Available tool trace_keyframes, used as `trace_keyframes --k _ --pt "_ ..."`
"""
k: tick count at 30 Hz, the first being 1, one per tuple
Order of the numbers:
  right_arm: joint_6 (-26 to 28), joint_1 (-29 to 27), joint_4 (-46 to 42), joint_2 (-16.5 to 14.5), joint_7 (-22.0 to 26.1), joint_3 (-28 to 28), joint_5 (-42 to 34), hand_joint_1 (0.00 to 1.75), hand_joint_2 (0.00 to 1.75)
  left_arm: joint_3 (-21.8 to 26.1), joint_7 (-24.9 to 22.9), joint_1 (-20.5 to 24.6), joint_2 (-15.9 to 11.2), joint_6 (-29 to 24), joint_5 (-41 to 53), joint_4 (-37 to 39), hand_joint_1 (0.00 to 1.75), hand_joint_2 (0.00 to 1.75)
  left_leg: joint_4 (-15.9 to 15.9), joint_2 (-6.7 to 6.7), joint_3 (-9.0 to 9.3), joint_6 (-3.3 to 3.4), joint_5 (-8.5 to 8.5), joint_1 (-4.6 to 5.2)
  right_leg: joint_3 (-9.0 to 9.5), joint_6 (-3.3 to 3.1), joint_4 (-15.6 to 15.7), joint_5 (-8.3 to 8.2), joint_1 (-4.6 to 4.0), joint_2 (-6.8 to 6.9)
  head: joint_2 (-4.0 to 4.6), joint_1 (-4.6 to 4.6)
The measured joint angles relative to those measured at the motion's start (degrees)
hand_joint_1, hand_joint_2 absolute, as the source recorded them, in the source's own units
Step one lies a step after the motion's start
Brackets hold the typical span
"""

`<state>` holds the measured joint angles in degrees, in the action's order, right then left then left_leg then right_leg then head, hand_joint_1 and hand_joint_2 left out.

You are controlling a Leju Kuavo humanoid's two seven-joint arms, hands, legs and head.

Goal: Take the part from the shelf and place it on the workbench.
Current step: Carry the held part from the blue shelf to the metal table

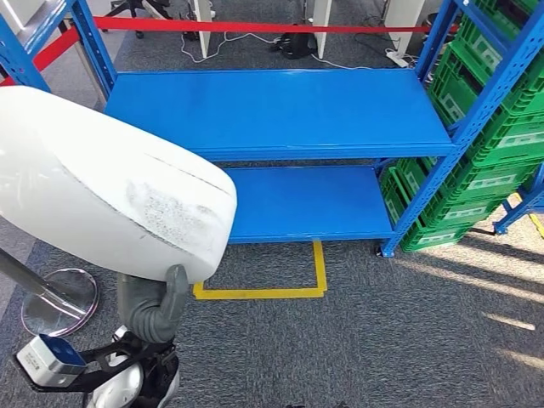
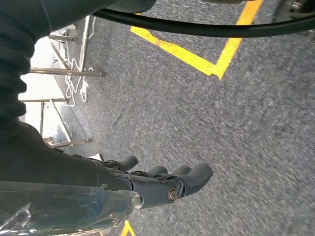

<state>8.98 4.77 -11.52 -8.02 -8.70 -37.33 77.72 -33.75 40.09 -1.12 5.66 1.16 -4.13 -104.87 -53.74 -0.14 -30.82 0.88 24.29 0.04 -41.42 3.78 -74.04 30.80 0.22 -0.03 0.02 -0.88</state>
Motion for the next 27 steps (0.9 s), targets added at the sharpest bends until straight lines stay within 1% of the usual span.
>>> trace_keyframes --k 2,3,4,5,6,7,8,9,10,11,12,13,14,15,16,17,18,19,20,21,22,24,25,26,27 --pt "0.0 0.0 0.0 0.0 0.0 0.0 0.0 0.00 1.75 0.0 0.0 0.0 0.0 0.0 0.0 0.0 1.69 1.75 0.0 0.00 -0.35 -0.04 -0.25 0.00 0.77 -0.01 0.3 -0.62 0.00 0.00 0.00 -0.01" --pt "0.0 0.0 0.0 0.0 0.0 0.0 0.0 0.00 1.75 0.0 0.0 0.0 0.0 0.0 0.0 0.0 1.69 1.75 0.0 0.00 -0.37 -0.05 -0.27 0.00 0.88 -0.01 0.4 -0.69 0.00 0.00 0.00 -0.01" --pt "0.0 0.0 0.0 0.0 0.0 0.0 0.0 0.00 1.75 0.0 0.0 0.0 0.0 0.0 0.0 0.0 1.69 1.75 -0.1 0.01 -0.52 -0.09 -0.37 -0.01 1.84 -0.04 1.7 -1.34 0.01 0.00 0.00 -0.01" --pt "0.0 0.1 0.0 0.0 0.0 0.0 0.0 0.00 1.75 0.0 0.0 0.0 0.0 0.0 0.0 0.0 1.69 1.75 -0.2 0.05 -0.80 -0.27 -0.57 -0.03 4.66 -0.08 5.9 -2.10 0.04 -0.01 0.00 0.00" --pt "0.0 0.1 0.0 0.0 0.0 0.0 0.0 0.00 1.75 0.0 0.0 0.0 0.0 0.0 0.0 0.0 1.69 1.75 -0.4 0.08 -1.22 -0.66 -0.96 0.00 7.56 -0.35 10.4 -2.85 -0.03 -0.12 0.00 0.02" --pt "0.0 0.2 0.0 0.0 0.0 0.0 0.0 0.00 1.75 0.0 0.0 0.0 0.0 0.0 0.0 0.0 1.69 1.75 -0.6 0.10 -1.66 -1.14 -1.39 0.02 10.30 -0.72 14.7 -3.57 -0.12 -0.24 0.00 0.04" --pt "0.0 0.2 0.0 0.0 0.0 0.0 0.1 0.00 1.75 0.0 0.0 0.0 0.0 -0.1 0.1 0.0 1.69 1.75 -0.7 0.13 -2.03 -1.66 -1.78 0.08 12.10 -1.25 17.9 -3.84 -0.14 -0.33 0.00 0.06" --pt "0.0 0.2 0.0 -0.1 0.0 0.0 0.1 0.00 1.75 0.0 0.0 0.0 0.0 -0.2 0.1 0.0 1.69 1.75 -1.0 0.14 -2.39 -2.12 -1.72 0.13 11.99 -1.91 18.2 -4.08 -0.15 -0.39 0.00 0.08" --pt "0.0 0.2 0.0 -0.1 0.0 0.0 0.2 0.00 1.75 0.0 0.0 0.0 0.0 -0.3 0.2 0.0 1.69 1.75 -1.8 0.16 -2.86 -2.44 -0.84 0.12 11.67 -2.46 18.2 -4.39 -0.06 -0.35 0.00 0.19" --pt "0.0 0.2 0.0 -0.1 0.0 0.0 0.3 0.00 1.75 0.0 0.0 0.0 0.0 -0.3 0.3 0.0 1.69 1.75 -3.8 0.18 -3.71 -2.75 0.82 0.09 11.34 -2.95 18.3 -4.75 0.04 -0.30 0.00 0.30" --pt "0.0 0.2 0.0 -0.1 0.0 0.0 0.4 0.00 1.75 0.0 0.0 0.0 0.0 -0.4 0.4 0.0 1.69 1.75 -7.1 0.19 -5.02 -3.01 3.19 0.04 10.96 -3.27 18.3 -5.09 0.06 -0.26 0.00 0.42" --pt "-0.1 0.2 0.0 -0.1 0.0 0.0 0.4 0.00 1.75 0.0 0.0 0.0 0.0 -0.4 0.4 0.0 1.69 1.75 -11.2 0.20 -6.58 -3.22 5.66 0.00 10.51 -3.45 18.2 -5.42 0.02 -0.23 0.00 0.54" --pt "-0.1 0.2 0.0 -0.1 0.0 0.0 0.5 0.00 1.75 0.0 0.0 0.0 -0.1 -0.4 0.4 0.0 1.69 1.75 -15.1 0.19 -7.99 -3.33 7.52 -0.03 10.04 -3.51 18.2 -5.76 -0.03 -0.19 0.00 0.56" --pt "-0.1 0.2 0.0 -0.1 0.0 0.0 0.5 0.00 1.75 0.0 0.0 0.0 -0.1 -0.5 0.4 0.0 1.69 1.75 -17.6 0.19 -8.73 -3.36 8.36 -0.03 9.57 -3.51 18.2 -6.10 -0.09 -0.16 0.00 0.56" --pt "-0.2 0.2 0.0 -0.1 0.0 0.0 0.6 0.00 1.75 0.0 0.0 0.0 -0.1 -0.5 0.4 0.0 1.69 1.75 -18.0 0.19 -8.39 -3.28 8.02 -0.02 9.14 -3.48 18.1 -6.41 -0.14 -0.15 0.00 0.56" --pt "-0.2 0.2 0.0 -0.1 0.0 0.0 0.6 0.00 1.75 0.0 0.0 0.0 -0.2 -0.4 0.4 0.0 1.69 1.75 -16.1 0.19 -6.82 -3.12 6.69 -0.01 8.77 -3.41 18.1 -6.68 -0.18 -0.16 0.00 0.55" --pt "-0.3 0.2 0.0 -0.1 0.0 0.0 0.6 0.00 1.75 0.0 0.0 0.0 -0.2 -0.4 0.4 0.0 1.69 1.75 -12.3 0.19 -4.24 -2.89 4.97 0.00 8.51 -3.30 18.0 -6.91 -0.20 -0.20 0.00 0.56" --pt "-0.4 0.2 0.0 -0.1 0.0 0.0 0.7 0.00 1.75 0.0 0.0 0.1 -0.1 -0.3 0.4 -0.1 1.69 1.75 -7.8 0.19 -1.30 -2.63 3.64 0.06 8.26 -3.14 17.9 -7.11 -0.29 -0.23 0.00 0.56" --pt "-0.4 0.2 0.0 -0.1 0.0 0.0 0.7 0.00 1.75 -0.1 0.0 0.1 -0.1 -0.2 0.5 -0.2 1.69 1.75 -4.0 0.19 1.05 -2.39 2.80 0.12 8.05 -2.93 17.8 -7.31 -0.38 -0.25 0.00 0.53" --pt "-0.4 0.2 0.0 -0.1 0.0 0.0 0.7 0.00 1.75 -0.1 0.0 0.1 0.0 -0.1 0.5 -0.3 1.69 1.75 -1.5 0.20 2.48 -2.17 2.51 0.18 7.87 -2.68 17.7 -7.54 -0.47 -0.25 0.00 0.51" --pt "-0.4 0.3 0.0 -0.1 0.0 0.0 0.7 0.00 1.75 -0.1 0.0 0.2 0.0 -0.1 0.5 -0.3 1.69 1.75 -0.5 0.21 2.94 -1.97 2.56 0.26 7.71 -2.39 17.7 -7.78 -0.52 -0.22 0.00 0.49" --pt "-0.4 0.3 0.0 -0.1 0.0 0.0 0.7 0.00 1.75 -0.1 0.0 0.2 0.1 -0.1 0.6 -0.4 1.69 1.75 -0.2 0.19 2.55 -1.36 2.22 0.20 7.43 -1.77 17.7 -8.12 -0.46 -0.20 0.00 0.50" --pt "-0.4 0.3 0.0 -0.1 0.0 0.0 0.7 0.00 1.75 -0.1 0.0 0.2 0.1 0.0 0.6 -0.4 1.69 1.75 -0.1 0.16 2.41 -0.96 1.92 0.11 7.13 -1.46 17.2 -7.67 -0.42 -0.21 0.00 0.40" --pt "-0.4 0.3 0.0 -0.1 -0.1 0.0 0.7 0.00 1.75 -0.1 0.0 0.2 0.1 0.0 0.5 -0.4 1.69 1.75 0.0 0.10 2.23 -0.56 1.54 -0.02 6.43 -1.14 15.7 -6.40 -0.37 -0.23 0.00 0.24" --pt "-0.4 0.3 0.0 -0.1 -0.1 0.0 0.7 0.00 1.75 -0.1 0.0 0.2 0.1 0.1 0.4 -0.4 1.69 1.75 0.1 0.05 1.97 -0.27 1.18 -0.14 5.26 -0.86 12.9 -4.39 -0.29 -0.25 0.00 0.09"
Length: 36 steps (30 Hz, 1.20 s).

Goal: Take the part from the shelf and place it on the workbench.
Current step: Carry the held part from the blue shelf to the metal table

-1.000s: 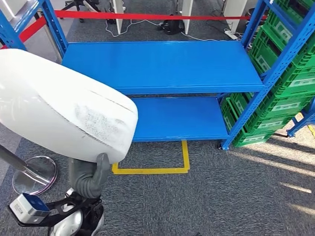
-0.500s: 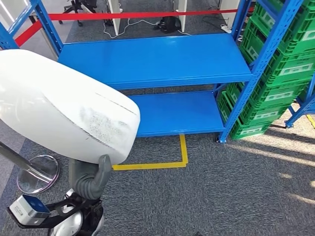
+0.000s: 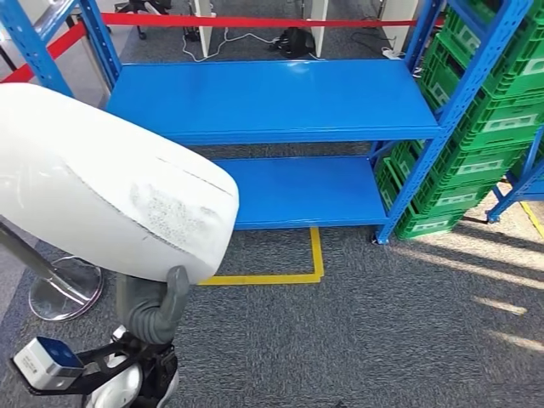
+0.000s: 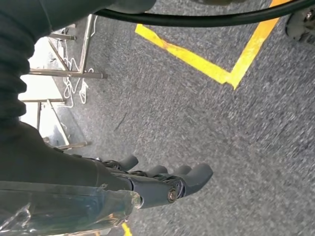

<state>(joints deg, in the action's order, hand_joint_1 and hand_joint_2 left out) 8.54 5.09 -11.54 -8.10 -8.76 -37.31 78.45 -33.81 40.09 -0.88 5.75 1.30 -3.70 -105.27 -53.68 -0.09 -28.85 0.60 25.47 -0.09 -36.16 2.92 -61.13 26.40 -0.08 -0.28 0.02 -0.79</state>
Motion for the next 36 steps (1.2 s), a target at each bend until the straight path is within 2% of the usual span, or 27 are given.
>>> trace_keyframes --k 2,3,4,5,8,9,10,12,13,14,16,18,19,20,21,23,24,25,28,29,30,31,33,34,35,36 --pt "0.0 0.0 0.0 0.0 0.0 0.0 0.0 0.00 1.75 0.0 0.0 0.0 0.0 0.1 -0.3 0.0 1.69 1.75 -0.1 -0.04 -0.77 0.25 -0.67 0.00 -2.97 0.52 -8.1 4.67 0.12 -0.01 0.00 -0.23" --pt "0.0 0.0 0.0 0.0 0.0 0.0 0.0 0.00 1.75 0.0 0.0 0.0 0.0 0.2 -0.4 0.0 1.69 1.75 -0.2 -0.04 -1.21 0.24 -0.96 0.01 -3.88 0.68 -11.2 5.97 0.15 -0.01 0.00 -0.23" --pt "0.0 0.0 0.0 0.0 0.0 0.0 0.0 0.00 1.75 0.0 0.0 0.0 -0.1 0.2 -0.4 0.0 1.69 1.75 -0.3 -0.03 -1.63 0.20 -1.23 0.01 -3.80 0.77 -12.2 6.20 0.17 -0.01 0.00 -0.24" --pt "0.0 0.0 0.0 0.1 0.0 0.0 0.0 0.00 1.75 0.0 0.0 0.0 -0.1 0.2 -0.5 0.0 1.69 1.75 -0.4 0.01 -2.02 0.11 -1.44 -0.01 -2.43 0.81 -10.6 5.29 0.21 0.00 0.00 -0.23" --pt "0.0 0.2 0.0 0.0 0.0 0.0 0.0 0.00 1.75 0.0 0.0 0.0 -0.1 0.2 -0.5 0.0 1.69 1.75 -1.3 0.10 -3.01 -0.41 -1.84 0.03 4.85 0.70 1.4 1.22 0.36 -0.11 0.00 -0.23" --pt "0.0 0.3 0.0 0.0 0.0 0.0 0.0 0.00 1.75 0.0 0.0 0.0 0.0 0.2 -0.5 0.0 1.69 1.75 -1.6 0.12 -3.34 -0.68 -2.01 0.13 6.01 0.47 3.5 0.60 0.36 -0.23 0.00 -0.19" --pt "-0.1 0.4 0.0 -0.1 0.0 0.0 0.0 0.00 1.75 0.0 0.0 0.0 0.0 0.3 -0.5 0.0 1.69 1.75 -1.8 0.13 -3.64 -0.98 -2.25 0.23 6.21 0.17 4.2 0.45 0.30 -0.34 0.00 -0.16" --pt "-0.1 0.4 0.0 -0.1 0.0 0.0 -0.1 0.00 1.75 0.0 0.0 0.1 0.0 0.3 -0.5 0.0 1.69 1.75 -1.9 0.15 -4.16 -1.62 -2.76 0.26 5.40 -0.70 3.7 -0.20 0.20 -0.41 0.00 -0.13" --pt "-0.1 0.5 0.0 -0.1 0.0 0.0 -0.1 0.00 1.75 0.0 0.0 0.1 -0.1 0.4 -0.5 0.0 1.69 1.75 -2.2 0.16 -4.55 -1.96 -2.48 0.22 4.94 -1.19 3.6 -0.58 0.24 -0.35 0.00 -0.14" --pt "-0.1 0.5 0.0 -0.1 -0.1 0.0 -0.1 0.00 1.75 0.0 0.0 0.1 -0.1 0.4 -0.5 0.0 1.69 1.75 -3.2 0.16 -5.24 -2.31 -1.35 0.18 4.36 -1.69 3.6 -1.05 0.31 -0.30 0.00 -0.06" --pt "-0.1 0.7 0.0 -0.1 -0.1 0.0 -0.1 0.00 1.75 0.0 0.0 0.2 -0.1 0.4 -0.6 0.0 1.69 1.75 -8.5 0.15 -7.67 -2.84 3.09 0.12 2.95 -2.37 3.7 -2.14 0.41 -0.19 0.00 0.15" --pt "-0.1 0.7 0.0 -0.1 -0.1 0.0 -0.1 0.00 1.75 0.0 0.0 0.2 -0.2 0.4 -0.6 0.0 1.69 1.75 -16.2 0.14 -10.22 -3.03 7.73 0.09 1.35 -2.54 3.6 -3.30 0.33 -0.11 0.00 0.26" --pt "-0.1 0.7 0.0 -0.1 -0.1 0.0 -0.1 0.00 1.75 0.0 0.0 0.2 -0.2 0.4 -0.6 0.0 1.69 1.75 -18.6 0.14 -10.57 -3.00 8.87 0.09 0.58 -2.54 3.6 -3.91 0.28 -0.07 0.00 0.24" --pt "-0.1 0.7 0.0 -0.1 -0.1 0.0 -0.1 0.00 1.75 0.0 0.0 0.2 -0.3 0.4 -0.6 0.0 1.69 1.75 -18.7 0.14 -9.73 -2.89 8.91 0.11 -0.19 -2.52 3.6 -4.51 0.23 -0.05 0.00 0.25" --pt "-0.1 0.8 0.0 -0.1 -0.1 0.0 -0.1 0.00 1.75 0.0 0.0 0.2 -0.3 0.4 -0.6 0.0 1.69 1.75 -16.5 0.14 -7.65 -2.70 8.01 0.11 -0.90 -2.45 3.6 -5.07 0.20 -0.07 0.00 0.24" --pt "-0.1 0.8 0.0 -0.1 -0.1 0.0 0.0 0.00 1.75 0.0 0.0 0.4 -0.3 0.4 -0.6 0.0 1.69 1.75 -7.7 0.13 -1.31 -2.18 5.70 0.18 -2.06 -2.11 3.5 -6.11 0.07 -0.15 0.00 0.25" --pt "-0.1 0.8 0.0 -0.1 0.0 0.0 0.0 0.00 1.75 0.0 0.0 0.5 -0.3 0.4 -0.6 0.0 1.69 1.75 -4.1 0.15 1.00 -1.92 4.99 0.22 -2.50 -1.87 3.5 -6.62 -0.01 -0.17 -0.01 0.20" --pt "-0.1 0.8 0.0 -0.1 0.0 0.0 0.1 0.00 1.75 0.0 0.0 0.7 -0.2 0.3 -0.6 0.0 1.69 1.75 -1.9 0.17 2.25 -1.65 4.65 0.32 -2.82 -1.57 3.5 -7.17 -0.06 -0.16 -0.01 0.20" --pt "-0.1 0.6 0.0 -0.1 0.2 0.0 0.4 0.00 1.75 0.0 0.0 0.6 -0.1 0.1 -0.6 0.0 1.69 1.75 -1.3 0.18 1.82 -0.63 3.55 0.51 -3.20 -0.58 4.1 -8.63 0.14 -0.10 0.00 0.26" --pt "-0.1 0.5 0.0 -0.1 0.3 0.0 0.4 0.00 1.75 0.0 0.0 0.6 0.0 0.0 -0.6 0.0 1.69 1.75 -1.3 0.13 1.61 -0.25 3.06 0.43 -3.49 -0.27 3.7 -8.19 0.21 -0.10 0.00 0.16" --pt "-0.1 0.5 0.0 0.0 0.3 0.0 0.4 0.00 1.75 0.0 0.0 0.6 0.0 0.0 -0.6 0.0 1.69 1.75 -1.3 0.06 1.34 0.08 2.56 0.31 -4.19 0.03 2.1 -6.81 0.24 -0.10 0.00 -0.01" --pt "-0.1 0.5 0.0 0.0 0.3 0.0 0.5 0.00 1.75 0.0 0.0 0.6 0.0 -0.1 -0.6 0.0 1.69 1.75 -1.3 0.00 0.99 0.30 2.12 0.22 -5.35 0.31 -0.9 -4.59 0.28 -0.11 0.00 -0.18" --pt "-0.1 0.4 0.0 0.0 0.4 0.0 0.5 0.00 1.75 0.0 0.0 0.5 0.1 -0.1 -0.6 0.0 1.69 1.75 -1.4 -0.04 0.13 0.48 1.39 0.24 -7.92 0.76 -9.1 0.24 0.31 -0.09 0.00 -0.42" --pt "-0.1 0.4 0.0 0.0 0.6 0.0 0.7 0.00 1.75 0.1 0.0 0.5 0.1 -0.1 -0.6 0.0 1.69 1.75 -1.4 -0.03 -0.30 0.46 1.08 0.25 -8.50 0.87 -12.0 1.61 0.30 -0.10 0.00 -0.41" --pt "0.0 0.4 0.0 0.1 1.1 0.0 0.9 0.00 1.75 0.1 0.0 0.5 0.1 -0.2 -0.5 0.0 1.69 1.75 -1.5 -0.02 -0.67 0.41 0.83 0.26 -7.93 0.90 -12.6 1.92 0.30 -0.10 0.00 -0.41" --pt "0.0 0.3 0.0 0.1 1.9 0.1 1.2 0.00 1.75 0.1 0.0 0.4 0.1 -0.3 -0.4 0.0 1.69 1.75 -1.6 0.01 -0.95 0.32 0.64 0.25 -6.09 0.86 -10.9 1.31 0.30 -0.10 0.00 -0.41"
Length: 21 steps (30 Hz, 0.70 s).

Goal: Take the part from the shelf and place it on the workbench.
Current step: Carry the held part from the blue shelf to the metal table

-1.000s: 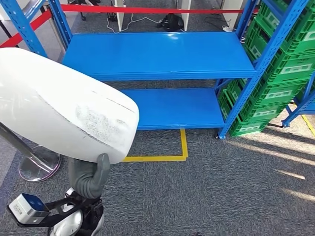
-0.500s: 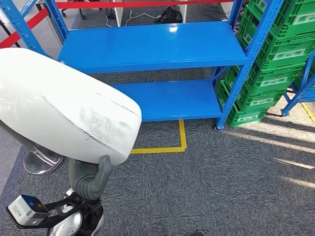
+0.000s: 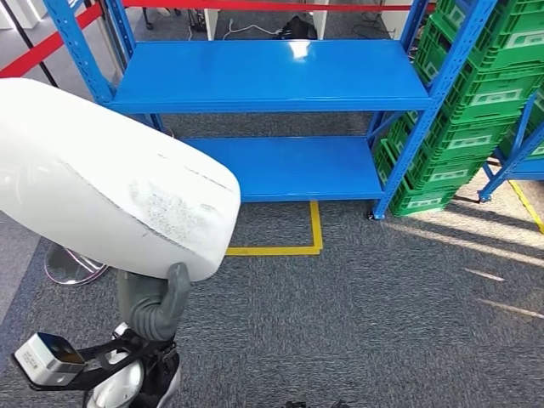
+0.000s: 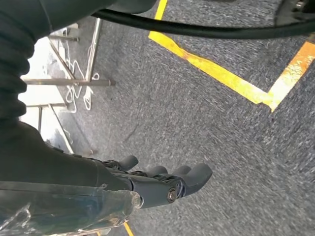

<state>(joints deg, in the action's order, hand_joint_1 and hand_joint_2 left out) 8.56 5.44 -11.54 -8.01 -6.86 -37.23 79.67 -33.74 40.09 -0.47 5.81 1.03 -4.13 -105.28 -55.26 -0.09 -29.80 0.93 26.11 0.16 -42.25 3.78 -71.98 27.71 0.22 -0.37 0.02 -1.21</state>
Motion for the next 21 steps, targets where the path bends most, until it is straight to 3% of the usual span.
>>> trace_keyframes --k 2,4,7,9,12,13,14,15,16,18,19,21 --pt "-0.1 0.1 0.0 0.1 2.0 0.2 0.3 0.00 1.75 0.0 0.0 -0.2 0.0 -0.1 0.2 -0.1 1.69 1.75 -0.2 0.04 -0.28 -0.32 -0.23 0.02 5.80 -0.21 8.0 -1.97 0.01 -0.01 0.00 -0.01" --pt "-0.9 0.3 0.0 0.1 3.5 0.3 -0.1 0.00 1.75 0.1 0.0 -0.3 0.0 0.0 0.3 -0.3 1.69 1.75 -0.3 0.04 -0.46 -0.80 -0.40 0.21 9.37 -0.86 13.5 -2.82 -0.07 -0.11 0.00 0.05" --pt "-2.0 0.4 0.0 0.1 5.3 0.3 -0.9 0.00 1.75 0.2 0.0 -0.5 0.0 0.3 0.3 -0.6 1.69 1.75 -0.4 0.05 -0.82 -1.70 -0.65 0.23 9.47 -2.12 14.2 -3.10 -0.25 -0.15 0.00 0.09" --pt "-2.0 0.4 0.0 0.1 6.2 0.3 -0.8 0.00 1.75 0.3 0.0 -0.8 0.0 0.4 0.4 -1.0 1.69 1.75 -2.0 0.07 -1.63 -2.40 0.74 0.12 9.26 -2.80 14.4 -3.44 -0.11 -0.08 0.00 0.21" --pt "-1.9 0.4 0.0 0.0 6.7 0.3 -0.3 0.00 1.75 0.5 0.0 -1.1 -0.1 0.5 0.5 -1.3 1.69 1.75 -12.3 0.09 -6.41 -3.11 6.51 -0.01 8.66 -3.31 14.4 -3.85 -0.01 0.01 0.00 0.50" --pt "-1.9 0.4 0.0 0.0 6.8 0.3 -0.2 0.00 1.75 0.5 0.0 -1.3 -0.1 0.5 0.5 -1.3 1.69 1.75 -15.6 0.09 -7.96 -3.18 7.70 -0.04 8.42 -3.34 14.4 -3.98 -0.02 0.04 0.00 0.50" --pt "-2.0 0.4 0.0 0.0 6.8 0.3 -0.2 0.00 1.75 0.6 0.0 -1.4 -0.1 0.6 0.5 -1.3 1.69 1.75 -17.1 0.09 -8.64 -3.18 7.77 -0.05 8.23 -3.33 14.4 -4.11 -0.03 0.06 0.00 0.50" --pt "-2.1 0.4 0.0 0.0 6.8 0.3 -0.1 0.00 1.75 0.6 0.0 -1.6 -0.1 0.6 0.5 -1.3 1.69 1.75 -16.3 0.08 -8.20 -3.12 6.70 -0.07 8.09 -3.26 14.4 -4.24 -0.02 0.05 0.00 0.50" --pt "-2.2 0.4 0.0 0.0 6.8 0.3 -0.1 0.00 1.75 0.7 0.0 -1.6 -0.1 0.7 0.5 -1.3 1.69 1.75 -13.4 0.08 -6.68 -3.03 4.81 -0.10 8.03 -3.15 14.4 -4.34 0.00 0.04 0.00 0.50" --pt "-2.5 0.5 0.0 0.0 6.8 0.4 0.0 0.00 1.75 0.9 0.0 -1.6 -0.1 0.9 0.5 -1.5 1.69 1.75 -5.6 0.10 -2.53 -2.83 1.34 -0.17 7.84 -2.82 14.2 -4.52 -0.13 -0.05 0.00 0.56" --pt "-2.6 0.5 0.0 0.0 6.9 0.4 0.1 0.00 1.75 1.0 0.0 -1.6 0.0 1.0 0.5 -1.6 1.69 1.75 -2.8 0.15 -1.18 -2.61 0.50 -0.18 7.65 -2.58 14.1 -4.64 -0.25 -0.09 -0.01 0.55" --pt "-2.8 0.5 0.0 0.0 7.1 0.4 0.0 0.00 1.75 1.1 0.0 -1.6 0.0 1.1 0.4 -1.6 1.69 1.75 -0.9 0.27 -0.65 -2.01 0.32 -0.09 7.24 -2.04 13.9 -4.92 -0.43 -0.12 -0.01 0.56"
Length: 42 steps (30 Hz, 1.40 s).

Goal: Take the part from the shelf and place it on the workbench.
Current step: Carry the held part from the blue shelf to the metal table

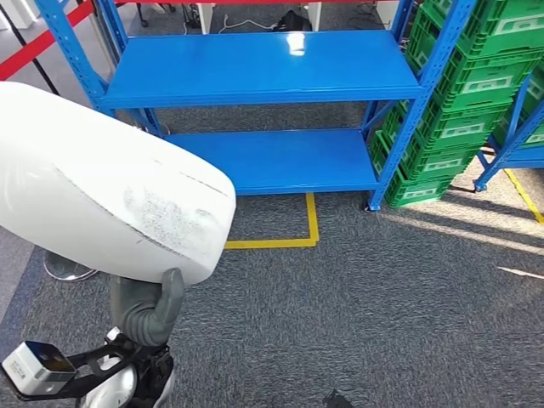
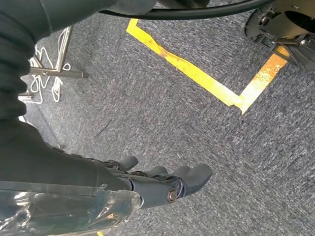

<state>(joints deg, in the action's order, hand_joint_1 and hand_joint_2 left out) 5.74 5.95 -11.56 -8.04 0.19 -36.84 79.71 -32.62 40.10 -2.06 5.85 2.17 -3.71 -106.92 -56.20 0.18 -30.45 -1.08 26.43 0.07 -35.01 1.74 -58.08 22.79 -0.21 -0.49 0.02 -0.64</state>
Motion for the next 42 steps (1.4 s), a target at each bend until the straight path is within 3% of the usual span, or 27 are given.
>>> trace_keyframes --k 2,3,4,6,7,8,9,11,12,14,15,18,20,22,23,24,26,28,30,32,34,37,38,39,40,42 --pt "-0.1 0.0 0.0 0.0 0.2 0.0 -0.2 0.00 1.75 0.1 0.0 0.0 0.0 0.2 0.0 0.0 1.69 1.75 -0.1 -0.02 -0.32 0.77 -0.31 -0.09 -0.30 0.54 -0.1 0.04 0.10 0.02 0.01 -0.04" --pt "-0.1 0.0 0.0 0.1 0.3 0.0 -0.3 0.00 1.75 0.2 0.0 0.0 0.1 0.3 0.0 0.0 1.69 1.75 0.0 -0.06 -0.38 1.12 -0.49 -0.18 -0.77 0.83 -1.1 0.88 0.14 0.01 0.01 -0.21" --pt "-0.1 0.0 0.0 0.1 0.2 0.0 -0.4 0.00 1.75 0.2 0.0 0.0 0.1 0.3 0.0 0.0 1.69 1.75 0.1 -0.14 -0.46 1.43 -0.67 -0.29 -1.71 1.10 -3.3 2.38 0.16 0.02 0.01 -0.36" --pt "0.0 0.0 0.0 0.1 -0.2 -0.1 -0.4 0.00 1.75 0.3 0.0 0.0 0.2 0.5 0.0 0.0 1.69 1.75 0.0 -0.31 -0.72 1.78 -0.85 -0.25 -4.71 1.54 -10.7 6.46 0.19 0.03 0.01 -0.69" --pt "0.0 0.0 0.0 0.2 -0.6 -0.1 -0.5 0.00 1.75 0.3 0.0 0.0 0.2 0.6 0.0 0.0 1.69 1.75 0.0 -0.41 -0.85 1.86 -0.92 -0.20 -6.07 1.66 -14.2 7.93 0.20 0.02 0.01 -0.72" --pt "0.0 -0.1 0.0 0.2 -0.8 -0.1 -0.5 0.00 1.75 0.3 0.0 0.0 0.3 0.7 0.0 0.0 1.69 1.75 0.0 -0.50 -0.92 1.90 -0.96 -0.16 -6.62 1.68 -16.2 8.41 0.19 0.02 0.01 -0.72" --pt "0.0 -0.2 0.0 0.3 -1.0 -0.2 -0.5 0.00 1.75 0.3 0.0 0.0 0.3 0.7 0.0 0.0 1.69 1.75 0.0 -0.66 -0.93 1.91 -0.98 -0.14 -6.14 1.65 -15.9 7.83 0.19 0.05 0.01 -0.74" --pt "0.0 -0.3 0.0 0.3 -1.2 -0.2 -0.5 0.00 1.75 0.3 0.0 0.0 0.4 0.7 0.0 0.0 1.69 1.75 0.0 -1.06 -0.80 1.81 -0.94 -0.13 -2.32 1.49 -9.4 4.44 0.20 0.67 0.01 -0.75" --pt "-0.1 -0.2 0.0 0.2 -1.2 -0.2 -0.5 0.00 1.75 0.3 0.0 0.0 0.4 0.7 0.0 0.0 1.69 1.75 -0.1 -1.35 -0.77 1.61 -0.87 -0.02 -0.29 1.41 -5.5 3.23 0.05 1.74 0.01 -0.79" --pt "-0.1 0.0 0.0 0.1 -1.2 -0.2 -0.6 0.00 1.75 0.3 0.0 0.0 0.4 0.8 0.0 0.0 1.69 1.75 -0.4 -1.91 -0.90 1.08 -0.78 0.33 1.83 0.81 -1.0 2.28 -0.23 3.05 0.01 -0.76" --pt "-0.2 0.0 0.0 0.0 -1.3 -0.2 -0.6 0.00 1.75 0.3 0.0 0.1 0.4 0.8 0.0 0.0 1.69 1.75 -0.5 -2.31 -1.02 0.82 -0.79 0.49 1.80 0.45 -0.7 2.46 -0.39 3.13 0.01 -0.73" --pt "-0.2 -0.2 0.0 0.0 -1.4 -0.2 -0.9 0.00 1.75 0.3 0.0 0.1 0.4 1.0 -0.1 -0.1 1.69 1.75 -1.3 -2.72 -1.38 -0.02 0.09 0.43 1.37 -0.62 -0.6 2.01 -0.19 1.47 0.01 -0.62" --pt "-0.2 -0.2 0.0 0.0 -1.5 -0.3 -1.0 0.00 1.75 0.3 0.0 0.1 0.4 1.0 -0.2 -0.1 1.69 1.75 -6.0 -1.67 -3.48 -0.66 3.12 0.25 1.15 -1.17 -0.5 1.73 0.03 0.47 0.01 -0.47" --pt "-0.2 -0.3 0.0 0.0 -1.5 -0.3 -1.1 0.00 1.75 0.3 0.0 0.1 0.4 1.0 -0.3 -0.1 1.69 1.75 -13.3 -1.11 -7.06 -0.89 6.42 0.17 0.86 -1.44 -0.5 1.56 0.06 -0.58 0.01 -0.40" --pt "-0.2 -0.4 0.0 0.0 -1.5 -0.3 -1.1 0.00 1.75 0.3 0.0 0.1 0.4 1.0 -0.4 -0.1 1.69 1.75 -15.6 -1.06 -8.27 -0.88 6.94 0.16 0.75 -1.47 -0.5 1.47 0.06 -1.14 0.01 -0.39" --pt "-0.3 -0.5 0.0 0.0 -1.5 -0.3 -1.1 0.00 1.75 0.3 0.0 0.1 0.4 1.0 -0.4 -0.1 1.69 1.75 -16.0 -1.00 -8.58 -0.79 6.39 0.16 0.67 -1.45 -0.5 1.39 0.06 -1.72 0.01 -0.40" --pt "-0.3 -0.7 0.0 0.0 -1.5 -0.3 -1.2 0.00 1.75 0.3 0.0 0.1 0.4 1.0 -0.4 -0.1 1.69 1.75 -11.3 -0.26 -6.24 -0.44 2.87 0.11 0.62 -1.24 -0.5 1.20 0.08 -3.00 0.01 -0.39" --pt "-0.4 -0.7 0.0 -0.1 -1.5 -0.3 -1.2 0.00 1.75 0.3 0.0 0.2 0.4 1.0 -0.4 -0.1 1.69 1.75 -4.4 2.25 -2.87 -0.08 0.04 -0.15 0.33 -0.87 -0.7 1.01 -0.02 -4.23 0.01 -0.41" --pt "-0.5 -0.7 0.0 -0.1 -1.5 -0.3 -1.2 0.00 1.75 0.3 0.0 0.2 0.5 1.1 -0.5 -0.2 1.69 1.75 -1.3 3.84 -1.55 0.19 -0.38 -0.28 -0.27 -0.31 -0.8 0.68 0.00 -5.22 0.01 -0.43" --pt "-0.5 -1.0 0.0 0.0 -1.5 -0.3 -1.1 0.00 1.75 0.3 0.0 0.2 0.6 1.0 -0.4 -0.3 1.69 1.75 -0.9 2.98 -1.54 0.73 -0.54 -0.27 -0.80 0.38 -0.6 0.33 0.21 -6.01 0.01 -0.43" --pt "-0.5 -1.1 0.0 0.0 -1.5 -0.3 -1.0 0.00 1.75 0.3 0.0 0.3 0.8 0.7 0.1 -0.5 1.69 1.75 -0.6 1.78 -1.50 1.41 -0.85 -0.43 -1.88 1.04 -2.4 1.57 0.09 -4.63 0.01 -0.83" --pt "-0.5 -1.0 0.0 0.1 -1.6 -0.3 -1.0 0.00 1.75 0.4 0.0 0.2 0.9 0.1 0.5 -0.5 1.69 1.75 -0.5 -0.30 -1.54 1.85 -0.90 -0.40 -6.45 1.79 -12.6 6.88 -0.05 -1.11 0.01 -1.31" --pt "-0.5 -1.0 0.0 0.2 -1.6 -0.3 -1.0 0.00 1.75 0.4 0.0 0.2 0.9 0.0 0.6 -0.5 1.69 1.75 -0.5 -1.03 -1.54 1.88 -0.88 -0.37 -7.65 1.92 -15.6 7.94 -0.04 -0.70 0.01 -1.29" --pt "-0.5 -1.0 0.0 0.2 -1.6 -0.3 -1.0 0.00 1.75 0.4 0.0 0.2 0.9 -0.2 0.6 -0.5 1.69 1.75 -0.5 -1.70 -1.54 1.88 -0.85 -0.35 -7.87 1.96 -16.5 7.94 -0.04 -0.48 0.01 -1.31" --pt "-0.5 -1.1 0.0 0.2 -1.6 -0.4 -1.0 0.00 1.75 0.4 0.0 0.2 0.9 -0.3 0.6 -0.5 1.69 1.75 -0.5 -2.32 -1.51 1.85 -0.81 -0.35 -6.94 1.92 -15.2 6.94 -0.05 -0.23 0.01 -1.30" --pt "-0.5 -1.2 -0.1 0.3 -1.6 -0.4 -1.0 0.00 1.75 0.4 0.0 0.2 0.9 -0.3 0.5 -0.5 1.69 1.75 -0.5 -3.40 -1.32 1.61 -0.67 -0.26 -2.64 1.72 -7.7 3.78 -0.17 1.65 0.01 -1.32"
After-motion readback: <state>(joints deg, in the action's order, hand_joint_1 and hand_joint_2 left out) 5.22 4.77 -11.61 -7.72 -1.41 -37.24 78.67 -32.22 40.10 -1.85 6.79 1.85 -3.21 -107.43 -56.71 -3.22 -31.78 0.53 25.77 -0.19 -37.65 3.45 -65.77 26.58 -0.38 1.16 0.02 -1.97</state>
